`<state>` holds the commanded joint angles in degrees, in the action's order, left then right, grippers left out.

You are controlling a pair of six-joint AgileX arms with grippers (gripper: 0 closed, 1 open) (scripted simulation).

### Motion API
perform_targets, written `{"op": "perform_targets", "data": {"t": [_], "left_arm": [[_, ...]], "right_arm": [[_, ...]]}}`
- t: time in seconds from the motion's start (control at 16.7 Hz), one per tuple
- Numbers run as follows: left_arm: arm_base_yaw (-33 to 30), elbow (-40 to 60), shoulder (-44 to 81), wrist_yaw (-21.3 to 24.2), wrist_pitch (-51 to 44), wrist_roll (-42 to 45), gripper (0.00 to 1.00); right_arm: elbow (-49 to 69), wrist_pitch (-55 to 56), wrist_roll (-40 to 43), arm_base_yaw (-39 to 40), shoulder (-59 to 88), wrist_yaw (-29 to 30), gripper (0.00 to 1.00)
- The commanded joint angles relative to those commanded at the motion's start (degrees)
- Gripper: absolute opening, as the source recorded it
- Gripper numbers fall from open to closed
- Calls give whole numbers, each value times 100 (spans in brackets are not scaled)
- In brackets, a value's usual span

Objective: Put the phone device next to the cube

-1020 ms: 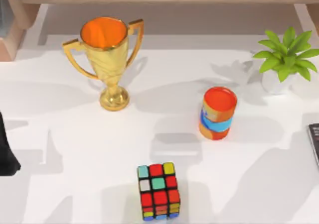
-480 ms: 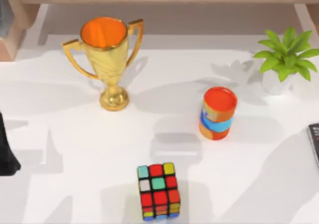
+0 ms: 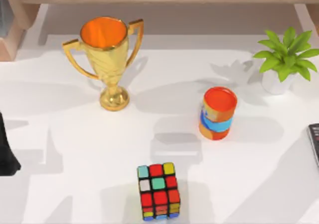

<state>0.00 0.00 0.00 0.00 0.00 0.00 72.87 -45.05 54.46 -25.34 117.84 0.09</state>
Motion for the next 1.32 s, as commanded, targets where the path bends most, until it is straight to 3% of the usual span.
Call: {"op": "perform_targets", "data": {"t": [0.18, 0.96, 1.32], "left_arm": [[0, 0, 0, 0, 0, 0, 100], [0, 0, 0, 0, 0, 0, 100], [0, 0, 0, 0, 0, 0, 100]], "right_arm": [[0, 0, 0, 0, 0, 0, 100], [0, 0, 0, 0, 0, 0, 2], [0, 0, 0, 0, 0, 0, 0]]}}
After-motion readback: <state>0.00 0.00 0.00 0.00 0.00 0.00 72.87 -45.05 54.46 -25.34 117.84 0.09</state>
